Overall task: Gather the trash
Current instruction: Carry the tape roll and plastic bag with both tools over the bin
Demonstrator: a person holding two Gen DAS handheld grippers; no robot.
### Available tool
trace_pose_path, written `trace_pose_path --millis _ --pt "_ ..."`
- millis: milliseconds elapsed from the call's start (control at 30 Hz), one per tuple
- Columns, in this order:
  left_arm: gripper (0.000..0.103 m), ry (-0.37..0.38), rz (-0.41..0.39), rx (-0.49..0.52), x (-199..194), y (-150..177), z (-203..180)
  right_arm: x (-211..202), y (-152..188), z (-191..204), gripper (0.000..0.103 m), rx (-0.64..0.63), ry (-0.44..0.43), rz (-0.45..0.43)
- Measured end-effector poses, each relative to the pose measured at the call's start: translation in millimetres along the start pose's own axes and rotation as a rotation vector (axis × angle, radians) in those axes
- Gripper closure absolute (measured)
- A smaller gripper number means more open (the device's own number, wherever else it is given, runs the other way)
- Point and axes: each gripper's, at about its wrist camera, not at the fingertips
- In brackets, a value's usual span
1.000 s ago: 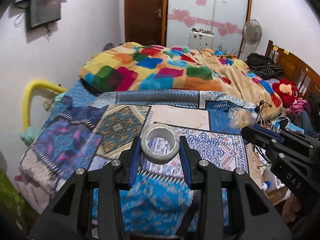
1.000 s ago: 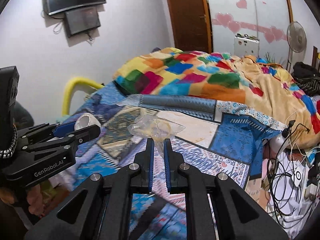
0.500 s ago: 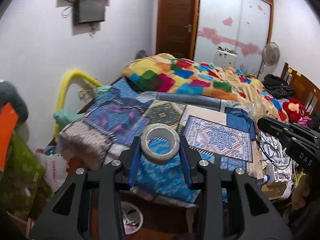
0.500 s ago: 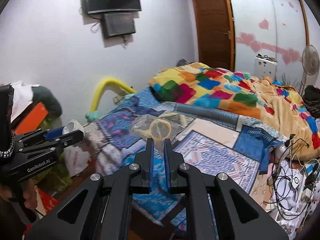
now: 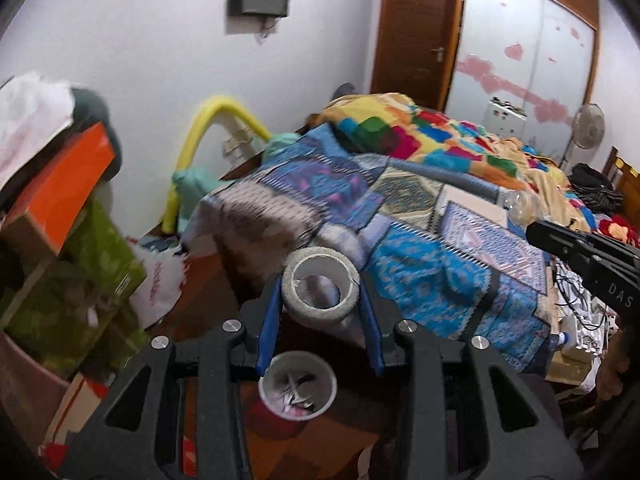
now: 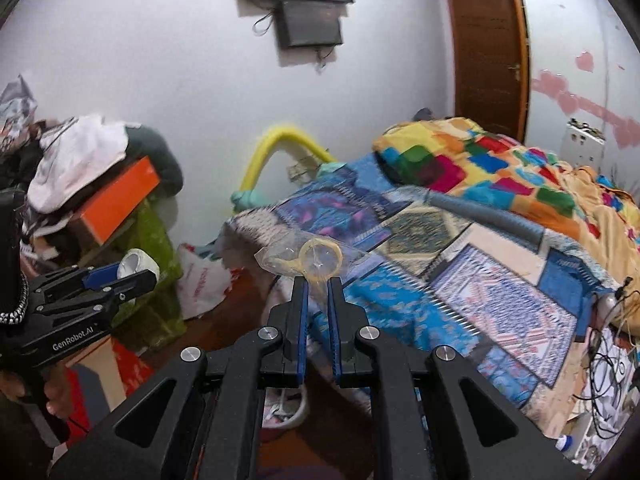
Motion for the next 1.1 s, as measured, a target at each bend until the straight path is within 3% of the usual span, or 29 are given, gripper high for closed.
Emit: trace_pose_path --millis 300,633,833,1100 --pt "0.066 -0.043 0.105 -0.071 34.1 42.1 55.7 47.1 14.0 48.4 0.094 -0.084 -0.09 0.118" --pt "0.066 -0.096 0.28 -0.106 101.3 94.0 87.1 132.0 50.0 82.5 0.094 -0.12 -0.188 0.343" --pt "0.066 -0.123 0.361 -0.133 134.1 114.6 102.1 194.0 75.4 94.3 0.094 -0.139 -0.267 0.517" --pt "0.066 -0.142 0.444 -0.195 162.3 122.8 119.8 242.2 72.2 101.8 0.094 -0.113 -0.394 0.611"
Point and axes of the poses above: each gripper's, at about its wrist camera, not at the fingertips, and x roughly the way its jaws point, z to its left, y to its underside, and after that the axes turned 11 degrees about -x, right-handed
